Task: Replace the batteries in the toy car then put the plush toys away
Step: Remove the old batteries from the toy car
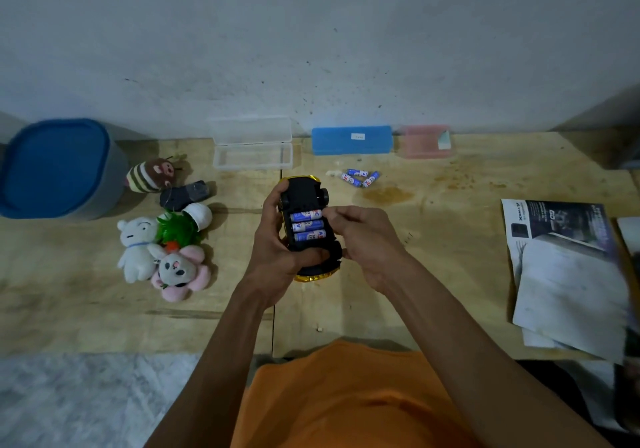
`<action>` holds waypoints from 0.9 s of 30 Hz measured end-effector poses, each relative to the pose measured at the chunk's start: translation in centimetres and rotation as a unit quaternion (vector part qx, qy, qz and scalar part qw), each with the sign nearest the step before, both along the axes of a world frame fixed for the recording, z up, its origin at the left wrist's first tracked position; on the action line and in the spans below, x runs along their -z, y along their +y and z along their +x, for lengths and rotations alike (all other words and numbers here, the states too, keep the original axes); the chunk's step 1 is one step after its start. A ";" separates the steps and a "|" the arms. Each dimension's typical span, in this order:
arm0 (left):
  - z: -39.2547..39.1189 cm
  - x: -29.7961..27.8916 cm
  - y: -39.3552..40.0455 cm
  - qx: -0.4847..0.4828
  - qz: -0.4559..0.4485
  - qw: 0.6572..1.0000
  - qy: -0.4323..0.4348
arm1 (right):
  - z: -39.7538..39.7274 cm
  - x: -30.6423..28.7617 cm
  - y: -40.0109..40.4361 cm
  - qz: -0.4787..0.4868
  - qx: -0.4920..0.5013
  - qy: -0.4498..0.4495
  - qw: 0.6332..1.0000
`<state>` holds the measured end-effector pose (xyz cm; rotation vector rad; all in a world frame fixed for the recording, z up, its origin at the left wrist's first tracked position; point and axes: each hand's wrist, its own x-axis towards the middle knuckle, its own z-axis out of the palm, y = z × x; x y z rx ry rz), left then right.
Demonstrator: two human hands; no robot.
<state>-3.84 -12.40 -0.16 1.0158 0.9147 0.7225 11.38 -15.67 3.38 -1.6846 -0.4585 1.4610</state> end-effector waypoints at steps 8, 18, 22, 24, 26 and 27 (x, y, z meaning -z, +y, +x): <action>-0.1 -0.2 -0.2 0.014 -0.011 1.000 -0.024 | -0.6 0.6 -0.7 0.069 0.008 -0.103 0.992; -0.2 -0.4 -0.4 0.018 -0.021 0.999 -0.028 | -1.0 1.2 -0.5 0.110 0.037 -0.141 0.983; -0.2 -0.4 -0.7 0.029 -0.017 0.999 -0.036 | -0.9 1.8 -0.7 0.131 0.030 -0.198 0.971; -0.1 -0.4 -0.8 0.032 -0.013 0.999 -0.033 | -1.0 2.1 -1.0 0.137 0.016 -0.236 0.962; 0.0 -0.4 -0.8 0.033 -0.012 0.999 -0.029 | -1.0 2.3 -1.2 0.145 0.014 -0.259 0.955; 0.0 -0.5 -0.9 0.033 -0.014 0.999 -0.029 | -1.0 2.4 -1.2 0.150 0.015 -0.263 0.953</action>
